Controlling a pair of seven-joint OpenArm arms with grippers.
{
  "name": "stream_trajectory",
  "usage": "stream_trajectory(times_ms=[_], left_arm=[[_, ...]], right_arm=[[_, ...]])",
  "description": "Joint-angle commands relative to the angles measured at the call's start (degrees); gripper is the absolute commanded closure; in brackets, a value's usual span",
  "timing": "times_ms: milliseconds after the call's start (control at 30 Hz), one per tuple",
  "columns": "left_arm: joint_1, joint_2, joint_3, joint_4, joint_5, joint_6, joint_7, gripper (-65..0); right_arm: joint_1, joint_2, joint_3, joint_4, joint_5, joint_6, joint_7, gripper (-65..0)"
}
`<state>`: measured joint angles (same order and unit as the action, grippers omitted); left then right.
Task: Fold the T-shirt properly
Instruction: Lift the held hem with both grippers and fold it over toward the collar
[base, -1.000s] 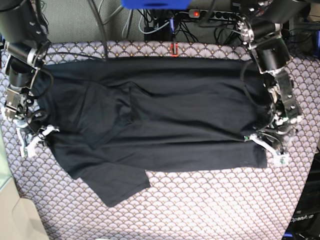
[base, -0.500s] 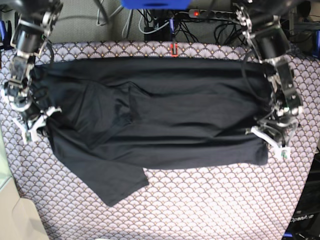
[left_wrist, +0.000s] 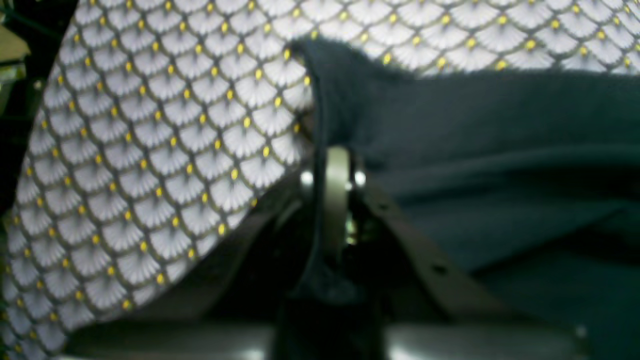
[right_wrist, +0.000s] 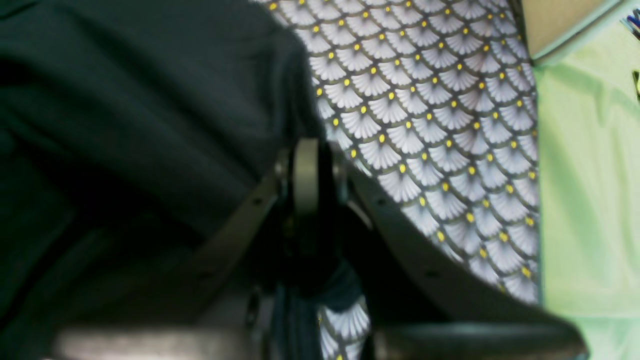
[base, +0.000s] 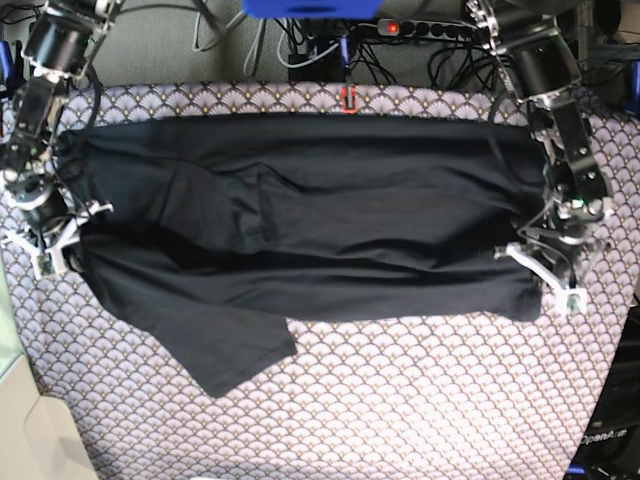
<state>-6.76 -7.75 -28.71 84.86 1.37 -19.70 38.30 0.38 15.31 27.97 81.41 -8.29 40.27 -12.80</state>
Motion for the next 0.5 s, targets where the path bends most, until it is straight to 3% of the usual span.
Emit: stream_trajectory(times_ms=[0, 200, 467], left_arm=[[-1.1, -0.8, -0.2, 2.1, -0.2, 0.2, -0.6, 0.0], [0.7, -0.8, -0.2, 6.3, -0.2, 0.2, 1.1, 0.0], [4.4, -0.9, -3.7, 11.5, -0.3, 0.1, 2.7, 0.0]], right_arm=[[-0.3, 0.5, 1.3, 2.2, 0.9, -0.3, 1.3, 0.0], [-3.2, -3.2, 5.9, 7.2, 0.6, -0.3, 1.4, 0.0], [-7.9, -3.5, 6.8, 8.4, 0.9, -0.3, 1.9, 0.0]])
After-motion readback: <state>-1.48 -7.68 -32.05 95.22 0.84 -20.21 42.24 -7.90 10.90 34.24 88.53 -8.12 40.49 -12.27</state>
